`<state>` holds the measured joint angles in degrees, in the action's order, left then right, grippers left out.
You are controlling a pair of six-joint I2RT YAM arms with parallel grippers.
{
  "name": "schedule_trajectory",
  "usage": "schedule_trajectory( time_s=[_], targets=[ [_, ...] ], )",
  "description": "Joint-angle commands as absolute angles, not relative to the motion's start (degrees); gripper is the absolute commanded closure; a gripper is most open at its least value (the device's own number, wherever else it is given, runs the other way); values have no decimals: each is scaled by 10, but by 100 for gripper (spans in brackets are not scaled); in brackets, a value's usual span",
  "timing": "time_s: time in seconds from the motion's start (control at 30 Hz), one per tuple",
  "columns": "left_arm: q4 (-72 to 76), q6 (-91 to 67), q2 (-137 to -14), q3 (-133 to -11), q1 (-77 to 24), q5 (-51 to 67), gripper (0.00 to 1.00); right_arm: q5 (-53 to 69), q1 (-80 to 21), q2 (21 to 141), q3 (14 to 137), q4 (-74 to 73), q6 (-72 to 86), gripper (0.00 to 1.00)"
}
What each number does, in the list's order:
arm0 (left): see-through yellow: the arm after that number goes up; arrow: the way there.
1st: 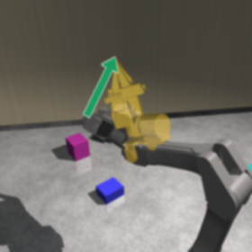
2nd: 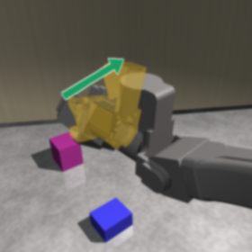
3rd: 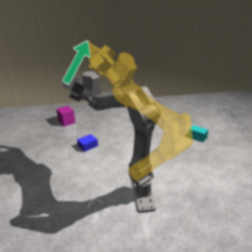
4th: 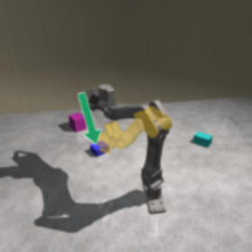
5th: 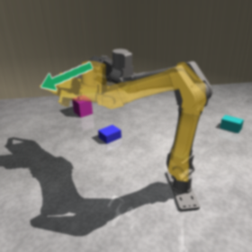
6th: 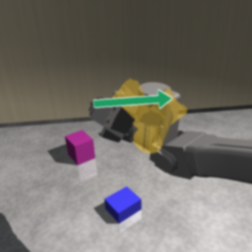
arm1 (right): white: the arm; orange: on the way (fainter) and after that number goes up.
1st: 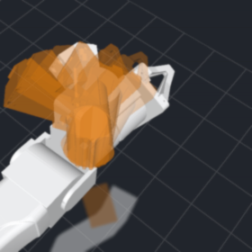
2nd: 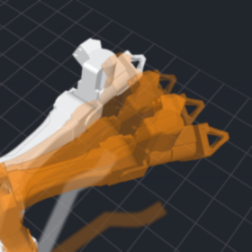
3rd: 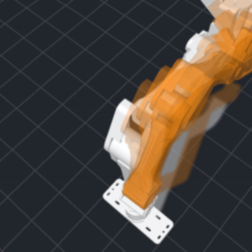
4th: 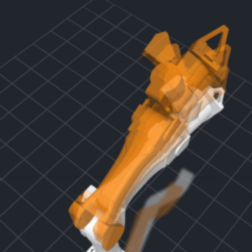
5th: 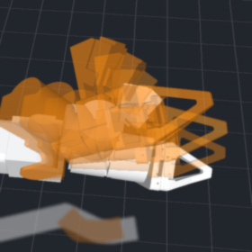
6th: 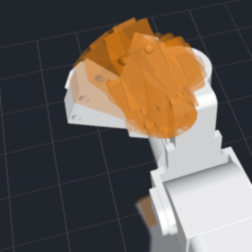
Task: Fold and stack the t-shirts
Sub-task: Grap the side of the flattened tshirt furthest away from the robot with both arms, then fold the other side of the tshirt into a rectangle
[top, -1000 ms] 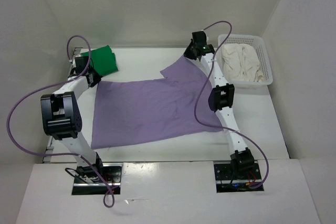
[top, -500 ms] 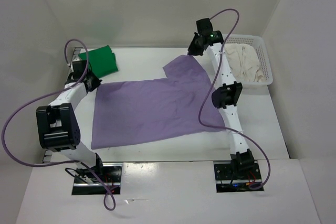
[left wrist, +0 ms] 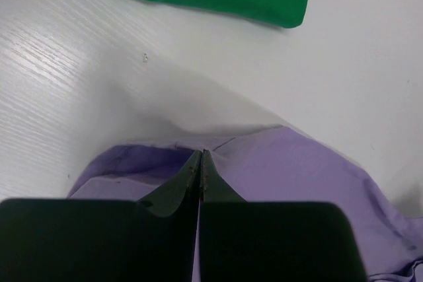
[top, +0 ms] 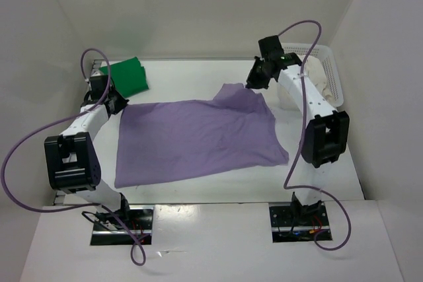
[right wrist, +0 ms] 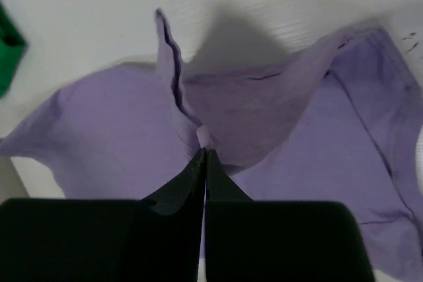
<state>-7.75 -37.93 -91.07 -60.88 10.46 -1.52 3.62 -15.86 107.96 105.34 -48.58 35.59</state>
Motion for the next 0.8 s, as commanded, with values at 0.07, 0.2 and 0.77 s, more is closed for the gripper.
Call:
schedule_trajectory(
  time_s=[0.07, 0.2, 0.77],
  targets=[
    [-62, -384, -928, -625, 104, -3, 100, 62, -123, 1093, 983, -322, 335, 100],
    [-62, -384, -914, -613, 104, -10, 100, 78, -118, 1104, 919, -296, 317, 100],
    [-183, -351, -716, -516, 104, -44, 100, 89, -33, 862, 700, -304, 341, 100]
  ],
)
